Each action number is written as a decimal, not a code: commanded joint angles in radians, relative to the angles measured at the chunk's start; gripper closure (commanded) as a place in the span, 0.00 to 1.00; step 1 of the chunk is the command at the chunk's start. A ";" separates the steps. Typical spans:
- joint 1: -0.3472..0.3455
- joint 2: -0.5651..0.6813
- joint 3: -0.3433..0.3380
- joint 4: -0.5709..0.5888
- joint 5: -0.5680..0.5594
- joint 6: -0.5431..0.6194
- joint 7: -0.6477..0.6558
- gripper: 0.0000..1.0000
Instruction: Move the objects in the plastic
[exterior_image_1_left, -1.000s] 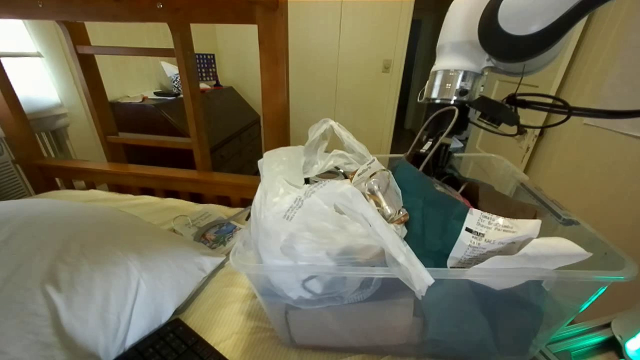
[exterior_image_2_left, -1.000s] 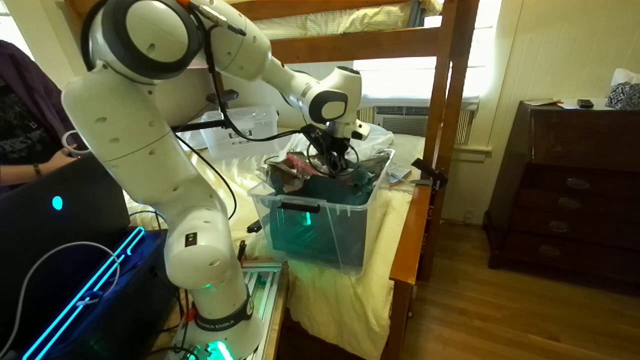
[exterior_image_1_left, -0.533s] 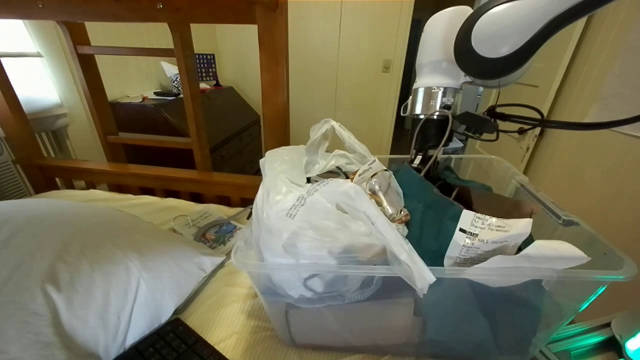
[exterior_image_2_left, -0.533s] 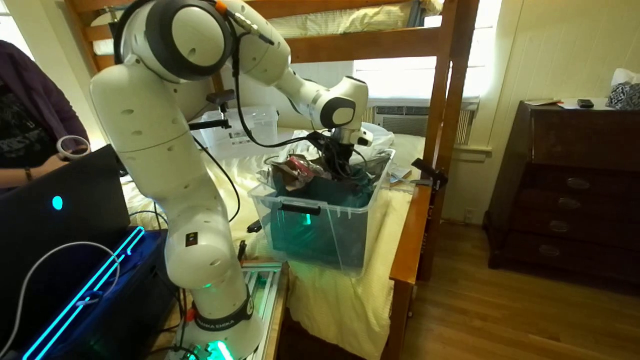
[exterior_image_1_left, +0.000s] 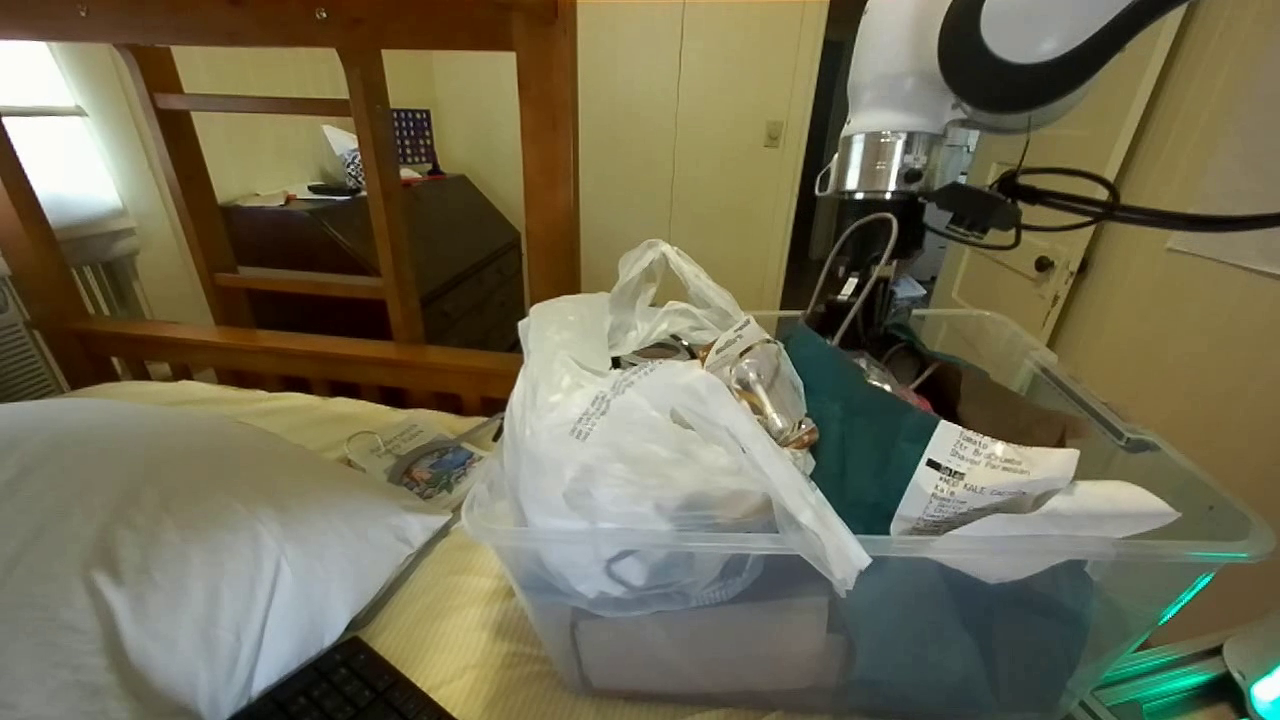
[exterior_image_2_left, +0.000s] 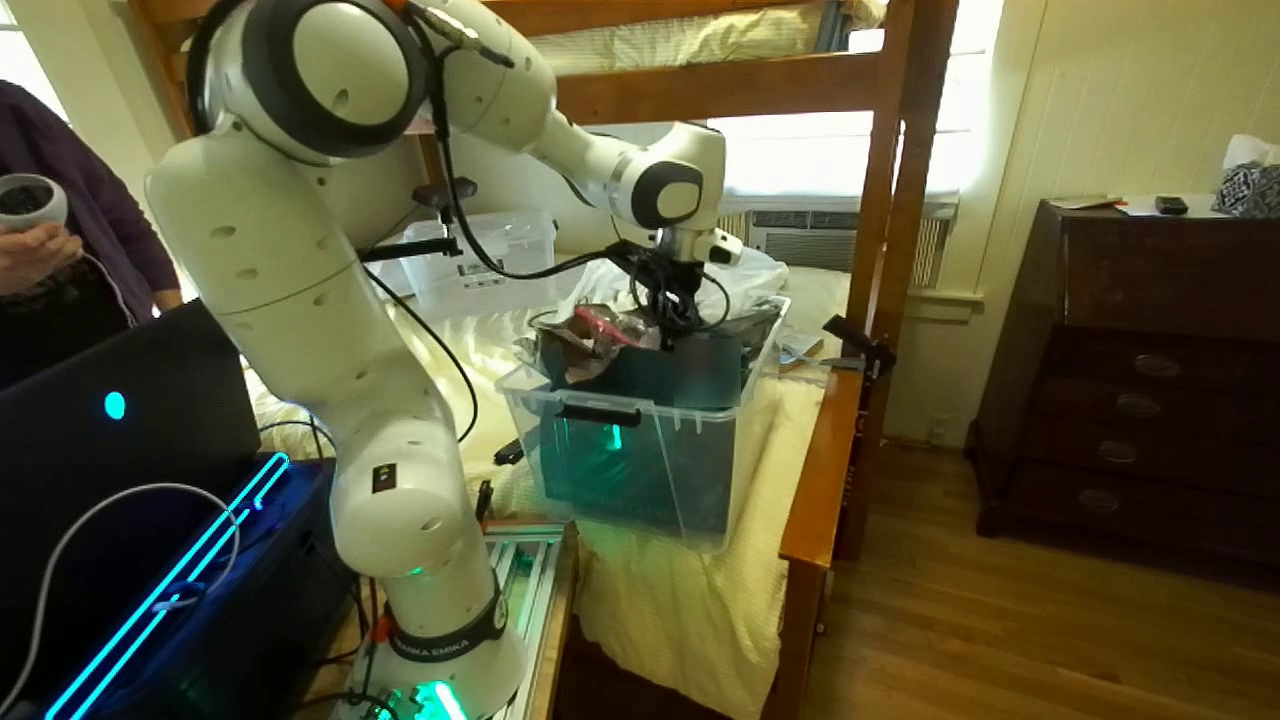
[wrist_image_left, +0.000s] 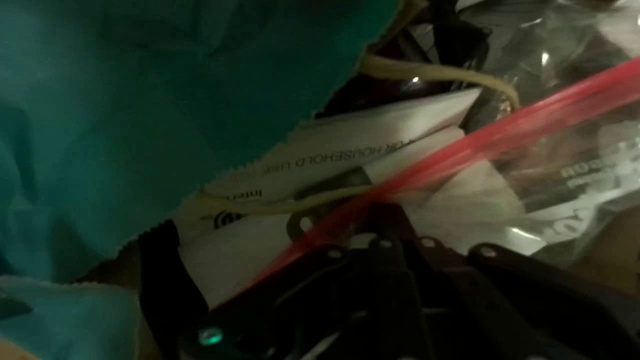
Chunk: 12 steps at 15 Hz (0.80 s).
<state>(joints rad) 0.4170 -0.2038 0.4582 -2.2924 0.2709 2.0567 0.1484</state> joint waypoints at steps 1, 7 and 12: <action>0.003 -0.174 0.003 -0.020 -0.034 -0.036 0.121 1.00; -0.019 -0.343 0.039 0.013 -0.113 -0.056 0.265 0.94; -0.012 -0.356 0.068 0.077 -0.094 -0.046 0.262 0.47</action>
<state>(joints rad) 0.4159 -0.5633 0.4989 -2.2648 0.1884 2.0250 0.3742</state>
